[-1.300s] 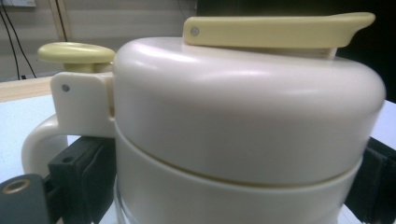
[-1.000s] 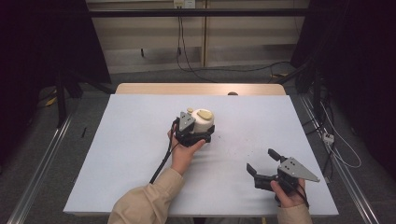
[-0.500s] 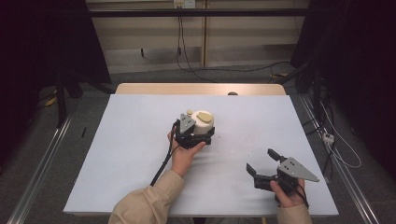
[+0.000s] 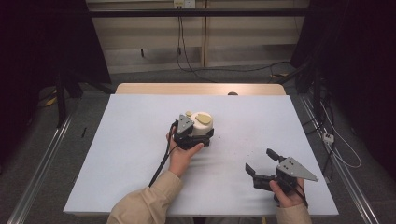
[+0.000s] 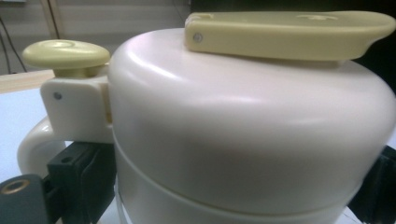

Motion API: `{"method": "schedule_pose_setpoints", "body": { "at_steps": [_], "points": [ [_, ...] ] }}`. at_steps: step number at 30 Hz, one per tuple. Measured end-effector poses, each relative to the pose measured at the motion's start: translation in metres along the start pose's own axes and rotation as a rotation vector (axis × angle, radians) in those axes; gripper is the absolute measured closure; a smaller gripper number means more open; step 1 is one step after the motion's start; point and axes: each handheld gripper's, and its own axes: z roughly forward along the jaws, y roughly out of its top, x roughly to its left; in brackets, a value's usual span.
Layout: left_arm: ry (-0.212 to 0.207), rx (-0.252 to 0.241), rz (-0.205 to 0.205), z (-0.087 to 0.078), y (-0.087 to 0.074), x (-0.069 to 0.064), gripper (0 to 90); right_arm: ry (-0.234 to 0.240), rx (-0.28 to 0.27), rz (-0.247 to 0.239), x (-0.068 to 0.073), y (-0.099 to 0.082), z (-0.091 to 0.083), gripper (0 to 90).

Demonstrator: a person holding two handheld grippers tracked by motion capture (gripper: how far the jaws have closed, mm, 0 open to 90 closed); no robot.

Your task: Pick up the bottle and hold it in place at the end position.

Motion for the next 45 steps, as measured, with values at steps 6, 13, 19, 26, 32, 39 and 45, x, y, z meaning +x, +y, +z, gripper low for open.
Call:
{"method": "schedule_pose_setpoints", "body": {
  "at_steps": [6, 13, 19, 26, 32, 39, 45],
  "points": [
    [-0.001, -0.003, 0.033, -0.003, -0.004, -0.002, 5.8, -0.012, 0.017, 0.007, 0.001, 0.001, 0.004, 3.2],
    [0.0, -0.01, 0.037, -0.003, -0.005, -0.002, 5.8, -0.003, 0.037, 0.004, 0.005, 0.004, 0.012, 2.8],
    [-0.001, -0.01, 0.038, -0.003, -0.005, -0.002, 5.8, 0.003, 0.06, 0.033, 0.01, 0.01, 0.023, 2.9],
    [-0.001, -0.009, 0.043, -0.003, -0.005, -0.001, 5.8, -0.005, 0.101, 0.061, 0.013, 0.018, 0.034, 7.1],
    [0.001, -0.011, 0.043, -0.003, -0.005, -0.002, 5.8, 0.029, 0.117, 0.087, 0.018, 0.023, 0.041, 8.3],
    [0.003, -0.01, 0.048, -0.003, -0.005, -0.002, 5.8, 0.066, 0.121, 0.105, 0.024, 0.027, 0.05, 10.7],
    [0.002, -0.01, 0.046, -0.003, -0.006, -0.002, 5.8, 0.093, 0.134, 0.078, 0.032, 0.03, 0.059, 17.0]
  ]
}}
